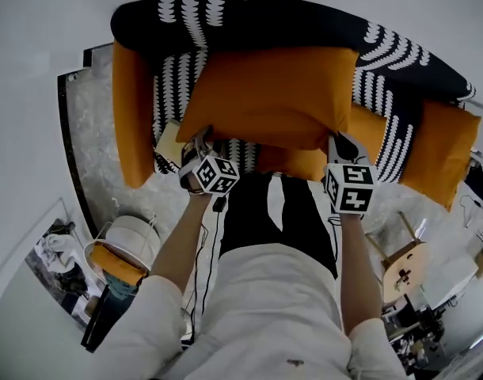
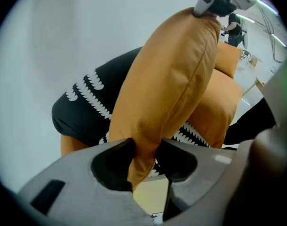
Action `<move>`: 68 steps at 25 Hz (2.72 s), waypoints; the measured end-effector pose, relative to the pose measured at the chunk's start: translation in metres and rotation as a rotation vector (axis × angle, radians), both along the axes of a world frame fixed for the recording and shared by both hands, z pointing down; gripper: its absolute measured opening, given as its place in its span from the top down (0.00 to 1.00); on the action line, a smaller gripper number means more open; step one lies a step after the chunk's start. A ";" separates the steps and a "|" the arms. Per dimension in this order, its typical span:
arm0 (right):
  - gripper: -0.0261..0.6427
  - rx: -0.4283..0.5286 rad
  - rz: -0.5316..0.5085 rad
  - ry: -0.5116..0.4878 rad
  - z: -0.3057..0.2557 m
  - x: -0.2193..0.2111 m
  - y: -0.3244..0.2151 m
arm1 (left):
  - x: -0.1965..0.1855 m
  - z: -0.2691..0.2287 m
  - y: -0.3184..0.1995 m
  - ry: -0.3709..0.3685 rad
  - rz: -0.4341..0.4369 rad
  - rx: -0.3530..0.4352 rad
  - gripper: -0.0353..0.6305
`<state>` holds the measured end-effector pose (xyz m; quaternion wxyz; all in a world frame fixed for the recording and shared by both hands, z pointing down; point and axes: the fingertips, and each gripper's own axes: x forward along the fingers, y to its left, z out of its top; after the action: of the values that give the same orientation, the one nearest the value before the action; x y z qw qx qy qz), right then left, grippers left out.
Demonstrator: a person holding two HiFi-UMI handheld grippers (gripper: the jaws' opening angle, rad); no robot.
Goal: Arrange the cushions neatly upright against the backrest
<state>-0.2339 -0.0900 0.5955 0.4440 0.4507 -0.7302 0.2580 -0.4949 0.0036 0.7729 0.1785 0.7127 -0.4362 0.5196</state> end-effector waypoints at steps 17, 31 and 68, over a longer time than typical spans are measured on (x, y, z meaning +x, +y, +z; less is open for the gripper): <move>0.94 -0.059 0.059 -0.206 -0.002 -0.017 -0.060 | -0.066 -0.156 -0.071 0.027 0.052 0.074 0.85; 0.82 0.204 0.051 0.014 -0.001 -0.016 -0.150 | -0.081 -0.107 -0.177 -0.031 0.086 -0.042 0.85; 0.72 -0.123 0.068 0.040 0.060 0.101 0.094 | -0.047 -0.125 -0.146 0.122 -0.101 0.093 0.57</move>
<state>-0.1329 0.0040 0.6551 0.4765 0.4522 -0.6880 0.3084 -0.5423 -0.1420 0.6480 0.1972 0.7276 -0.4835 0.4449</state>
